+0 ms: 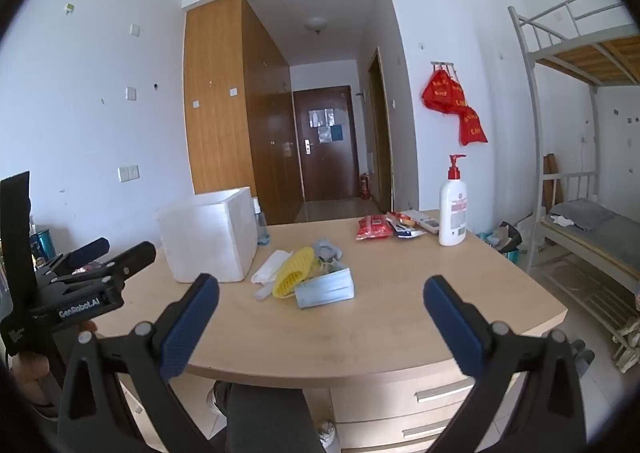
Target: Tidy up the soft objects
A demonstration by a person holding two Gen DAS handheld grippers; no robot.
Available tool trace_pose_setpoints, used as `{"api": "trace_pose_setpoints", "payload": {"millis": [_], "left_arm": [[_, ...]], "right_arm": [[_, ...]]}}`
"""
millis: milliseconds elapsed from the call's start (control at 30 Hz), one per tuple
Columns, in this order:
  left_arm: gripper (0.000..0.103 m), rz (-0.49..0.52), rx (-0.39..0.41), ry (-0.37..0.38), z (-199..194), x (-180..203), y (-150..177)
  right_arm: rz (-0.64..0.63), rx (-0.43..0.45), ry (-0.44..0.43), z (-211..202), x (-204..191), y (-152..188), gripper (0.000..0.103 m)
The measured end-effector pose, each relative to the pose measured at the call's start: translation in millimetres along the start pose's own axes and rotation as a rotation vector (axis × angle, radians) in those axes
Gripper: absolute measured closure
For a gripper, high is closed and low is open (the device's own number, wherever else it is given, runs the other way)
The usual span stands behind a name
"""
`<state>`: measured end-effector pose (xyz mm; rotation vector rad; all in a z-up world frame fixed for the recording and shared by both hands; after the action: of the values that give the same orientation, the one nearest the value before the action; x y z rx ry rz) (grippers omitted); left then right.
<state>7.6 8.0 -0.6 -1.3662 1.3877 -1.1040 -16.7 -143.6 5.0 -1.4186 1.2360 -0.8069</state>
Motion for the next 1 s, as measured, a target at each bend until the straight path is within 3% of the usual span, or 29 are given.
{"api": "trace_pose_setpoints", "payload": {"millis": [1000], "left_arm": [[0.000,0.018,0.003,-0.041,0.1,2.1,-2.1]], "right_arm": [[-0.004,0.008,0.005,-4.4,-4.0,-1.1,0.000]]}}
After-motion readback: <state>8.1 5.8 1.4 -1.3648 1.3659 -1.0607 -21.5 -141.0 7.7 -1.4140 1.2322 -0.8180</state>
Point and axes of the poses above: each gripper's, at about its wrist camera, not at the fingertips, and z roughly the way its jaws point, x to its right, y to its underside, the point moved 1 cm from there along z, roughly the way its jaws point, and after that the axes turned 2 degrees about z, right-handed, at the moved point
